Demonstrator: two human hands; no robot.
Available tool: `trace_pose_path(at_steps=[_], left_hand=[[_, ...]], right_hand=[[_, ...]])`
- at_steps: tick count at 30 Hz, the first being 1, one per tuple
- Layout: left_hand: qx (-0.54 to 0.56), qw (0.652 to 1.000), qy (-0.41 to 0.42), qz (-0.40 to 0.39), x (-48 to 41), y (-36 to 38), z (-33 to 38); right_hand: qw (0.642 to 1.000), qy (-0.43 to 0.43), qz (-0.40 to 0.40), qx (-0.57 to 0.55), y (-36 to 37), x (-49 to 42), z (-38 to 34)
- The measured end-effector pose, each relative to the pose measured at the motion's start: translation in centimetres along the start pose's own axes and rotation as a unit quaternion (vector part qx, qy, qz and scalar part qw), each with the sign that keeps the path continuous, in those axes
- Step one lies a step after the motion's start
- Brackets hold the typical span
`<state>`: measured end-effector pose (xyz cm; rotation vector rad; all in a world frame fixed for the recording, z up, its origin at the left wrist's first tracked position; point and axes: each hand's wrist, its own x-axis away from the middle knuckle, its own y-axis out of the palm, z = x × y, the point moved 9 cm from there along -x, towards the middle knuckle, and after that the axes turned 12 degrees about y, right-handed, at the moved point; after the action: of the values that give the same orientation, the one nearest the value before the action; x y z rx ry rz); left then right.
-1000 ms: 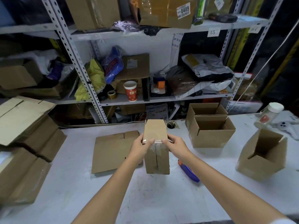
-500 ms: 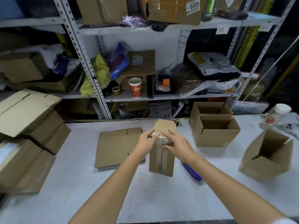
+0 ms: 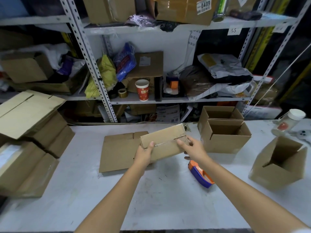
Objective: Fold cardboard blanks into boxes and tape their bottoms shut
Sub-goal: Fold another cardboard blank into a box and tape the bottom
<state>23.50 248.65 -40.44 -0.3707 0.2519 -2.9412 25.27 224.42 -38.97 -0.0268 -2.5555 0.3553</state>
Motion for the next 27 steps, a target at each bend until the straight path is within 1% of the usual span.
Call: trace_pose_path(at_steps=[1,2,3,4,5,6,7,8,10,12,14,16,17,19,20,21,22,24,25,27], left_hand=[[-0.015,1.0,0.019,-0.002,-0.3,-0.6,0.3],[-0.037,0.999,0.037,-0.014,-0.6,-1.1,0.7],[-0.064,0.996,0.057,-0.035,-0.9,-1.5,1.2],[-0.094,0.991,0.078,-0.06,-1.1,-1.6,1.9],[-0.12,0.984,0.094,-0.09,-1.4,-1.6,2.4],[-0.139,0.977,0.104,-0.122,-1.4,-1.4,3.0],[-0.157,0.969,0.109,-0.155,-1.5,-1.0,3.6],[-0.171,0.96,0.118,-0.186,-1.4,-0.5,4.3],[-0.19,0.943,0.134,-0.238,-1.0,0.6,5.9],[-0.199,0.933,0.137,-0.266,-0.6,1.0,6.8],[-0.192,0.936,0.134,-0.264,-0.6,0.9,6.6],[-0.18,0.947,0.13,-0.234,-0.9,0.5,6.4],[-0.162,0.958,0.124,-0.2,-1.2,0.0,6.2],[-0.13,0.977,0.105,-0.135,-1.4,-0.8,5.7],[-0.122,0.981,0.089,-0.125,-1.2,-0.7,5.2],[-0.114,0.982,0.07,-0.135,-0.7,-0.1,4.4],[-0.095,0.981,0.05,-0.159,-0.2,0.9,3.4],[-0.049,0.979,0.014,-0.198,0.7,2.9,1.1],[-0.032,0.979,0.007,-0.2,1.1,3.5,0.4],[-0.011,0.981,-0.008,-0.192,1.3,4.1,-1.1]], right_hand=[[1.0,0.012,-0.006,0.028,0.1,-0.1,0.4],[0.998,0.015,0.013,0.067,-0.3,-0.2,0.4],[0.992,0.006,0.057,0.11,-1.0,-0.3,0.1],[0.982,-0.019,0.112,0.152,-1.9,0.0,-0.7],[0.968,-0.057,0.149,0.192,-2.2,0.4,-1.7],[0.956,-0.097,0.149,0.232,-1.7,1.0,-2.8],[0.946,-0.125,0.111,0.277,-0.5,1.4,-3.6],[0.935,-0.137,0.054,0.322,1.0,1.8,-4.1],[0.915,-0.132,-0.042,0.378,3.5,2.4,-3.8],[0.924,-0.117,-0.085,0.352,4.6,2.6,-3.2],[0.941,-0.12,-0.085,0.305,4.8,2.7,-2.6],[0.954,-0.116,-0.078,0.265,4.6,2.5,-1.8],[0.963,-0.107,-0.071,0.237,4.3,2.1,-1.3],[0.982,-0.083,-0.031,0.164,3.2,1.3,-0.6],[0.989,-0.071,-0.008,0.13,2.5,0.8,-0.3],[0.993,-0.064,0.001,0.104,2.2,0.5,-0.1],[0.994,-0.059,-0.011,0.086,2.5,0.4,0.1],[0.994,-0.05,-0.078,0.064,4.1,0.7,0.9],[0.992,-0.038,-0.103,0.055,4.6,1.1,1.5],[0.992,-0.01,-0.117,0.051,4.8,1.6,2.8]])
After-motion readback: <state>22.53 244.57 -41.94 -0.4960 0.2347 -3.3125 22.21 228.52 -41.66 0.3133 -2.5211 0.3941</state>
